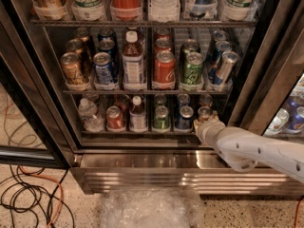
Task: Pick orange can from bottom shelf of fridge
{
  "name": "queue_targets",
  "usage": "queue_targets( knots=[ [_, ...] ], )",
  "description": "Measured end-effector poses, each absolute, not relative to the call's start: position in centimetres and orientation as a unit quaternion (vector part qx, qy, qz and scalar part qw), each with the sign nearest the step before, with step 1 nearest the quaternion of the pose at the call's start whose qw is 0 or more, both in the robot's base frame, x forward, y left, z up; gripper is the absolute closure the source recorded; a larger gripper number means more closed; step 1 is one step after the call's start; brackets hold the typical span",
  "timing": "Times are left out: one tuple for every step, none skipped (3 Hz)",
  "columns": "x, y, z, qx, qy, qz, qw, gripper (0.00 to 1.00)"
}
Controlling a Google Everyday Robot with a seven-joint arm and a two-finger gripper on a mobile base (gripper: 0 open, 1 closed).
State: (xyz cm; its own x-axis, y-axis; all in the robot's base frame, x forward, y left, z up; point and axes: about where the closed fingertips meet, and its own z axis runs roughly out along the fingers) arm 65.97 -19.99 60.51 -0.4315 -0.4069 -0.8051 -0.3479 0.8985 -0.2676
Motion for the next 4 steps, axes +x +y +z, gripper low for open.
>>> queue_targets(
  knots=[
    [66.0, -20.0, 61.0, -0.223, 0.845, -0.03, 0.484, 1.0],
    [66.0, -19.4, 61.1, -0.231, 0.842, -0.023, 0.488, 1.0],
    [66.7, -19.2, 62.6, -0.216, 0.828, -0.024, 0.516, 1.0],
    [67.5, -19.1, 64.6, -0.191, 0.814, -0.026, 0.549, 1.0]
  ],
)
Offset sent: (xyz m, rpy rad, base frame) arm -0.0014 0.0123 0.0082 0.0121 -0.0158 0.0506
